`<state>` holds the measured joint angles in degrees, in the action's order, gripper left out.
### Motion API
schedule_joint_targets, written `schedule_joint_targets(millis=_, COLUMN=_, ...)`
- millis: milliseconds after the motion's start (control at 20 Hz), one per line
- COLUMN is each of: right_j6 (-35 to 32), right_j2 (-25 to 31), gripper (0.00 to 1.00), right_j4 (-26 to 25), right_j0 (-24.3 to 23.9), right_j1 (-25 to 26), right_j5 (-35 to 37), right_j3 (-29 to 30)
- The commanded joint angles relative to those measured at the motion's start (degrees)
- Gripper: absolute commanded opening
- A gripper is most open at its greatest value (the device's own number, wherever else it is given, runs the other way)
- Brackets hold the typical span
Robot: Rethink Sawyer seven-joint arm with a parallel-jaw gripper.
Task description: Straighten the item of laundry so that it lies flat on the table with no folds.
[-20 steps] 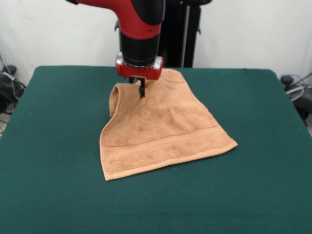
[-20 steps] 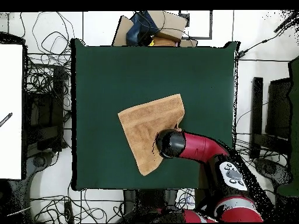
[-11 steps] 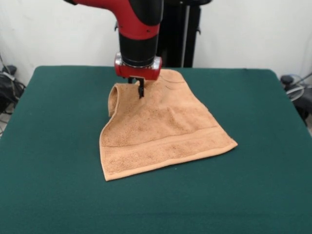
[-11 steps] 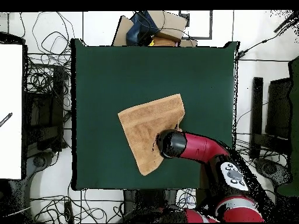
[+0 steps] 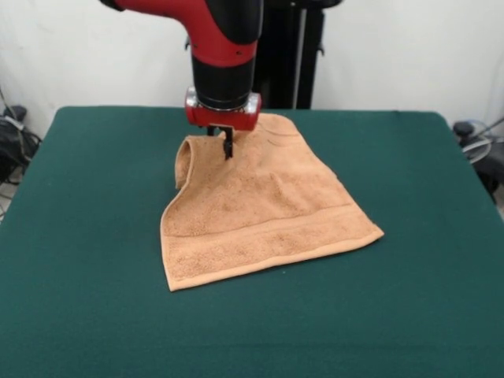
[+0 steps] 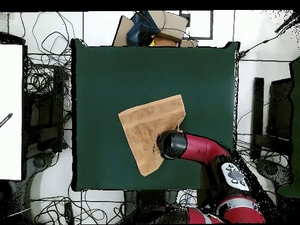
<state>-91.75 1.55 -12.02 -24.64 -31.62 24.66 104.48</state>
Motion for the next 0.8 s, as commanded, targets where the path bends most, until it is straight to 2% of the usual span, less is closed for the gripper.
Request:
schedule_joint_targets(millis=50, right_j6=-7.28, right_j2=3.77, gripper=1.0, right_j4=2.09, right_j0=-0.08, right_j1=2.17, right_j5=-1.13, right_j3=-3.77)
schedule_joint_targets(millis=800, right_j6=-7.44, right_j2=4.85, gripper=1.0, right_j4=3.03, right_j0=-0.32, right_j1=2.96, right_j5=-1.01, right_j3=-5.29)
